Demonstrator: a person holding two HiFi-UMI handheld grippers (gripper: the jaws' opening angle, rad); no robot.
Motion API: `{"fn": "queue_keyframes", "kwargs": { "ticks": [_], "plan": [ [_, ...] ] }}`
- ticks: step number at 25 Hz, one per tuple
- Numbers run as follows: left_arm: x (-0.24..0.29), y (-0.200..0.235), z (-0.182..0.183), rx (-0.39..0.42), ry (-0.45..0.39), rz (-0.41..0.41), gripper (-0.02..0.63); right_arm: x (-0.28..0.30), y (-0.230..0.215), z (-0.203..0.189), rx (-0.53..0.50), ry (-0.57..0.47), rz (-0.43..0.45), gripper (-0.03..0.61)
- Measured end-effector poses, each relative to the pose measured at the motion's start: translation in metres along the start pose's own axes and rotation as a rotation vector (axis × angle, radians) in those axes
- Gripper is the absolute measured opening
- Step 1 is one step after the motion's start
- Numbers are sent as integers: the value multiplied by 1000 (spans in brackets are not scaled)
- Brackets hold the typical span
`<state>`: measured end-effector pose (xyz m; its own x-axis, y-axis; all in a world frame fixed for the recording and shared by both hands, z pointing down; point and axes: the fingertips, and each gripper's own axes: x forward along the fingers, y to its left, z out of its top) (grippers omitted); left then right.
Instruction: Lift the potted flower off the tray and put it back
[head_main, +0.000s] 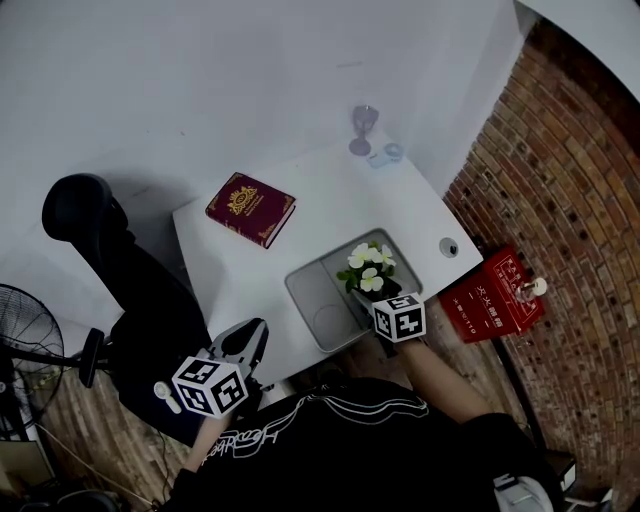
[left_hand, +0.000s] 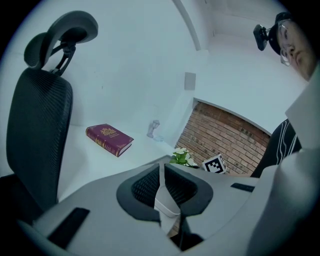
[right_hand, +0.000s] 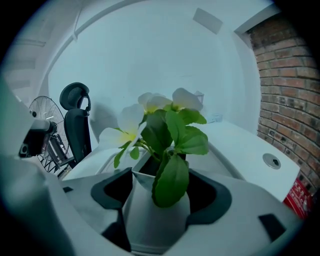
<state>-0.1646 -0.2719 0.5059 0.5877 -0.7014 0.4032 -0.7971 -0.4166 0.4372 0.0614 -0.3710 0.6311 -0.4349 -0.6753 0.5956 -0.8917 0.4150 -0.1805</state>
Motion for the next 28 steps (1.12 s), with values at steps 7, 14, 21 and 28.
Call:
{"fn": "queue_keyframes", "kwargs": {
  "ticks": [7,14,21,28],
  "plan": [
    [-1,-2,-6,7,8,-4,52,-15,0,8,18,-72,-1,334],
    [-20,-16,-11,25,6,-14,52,-57,16,16,39,-157,25,334],
    [-36,-29,-19,21,-17,-28,52,-112,51,23,51,-229,95,334],
    [-51,-38,-32,22,-14,-33,52,-150,90,28,38,-295,192,333]
  ]
}}
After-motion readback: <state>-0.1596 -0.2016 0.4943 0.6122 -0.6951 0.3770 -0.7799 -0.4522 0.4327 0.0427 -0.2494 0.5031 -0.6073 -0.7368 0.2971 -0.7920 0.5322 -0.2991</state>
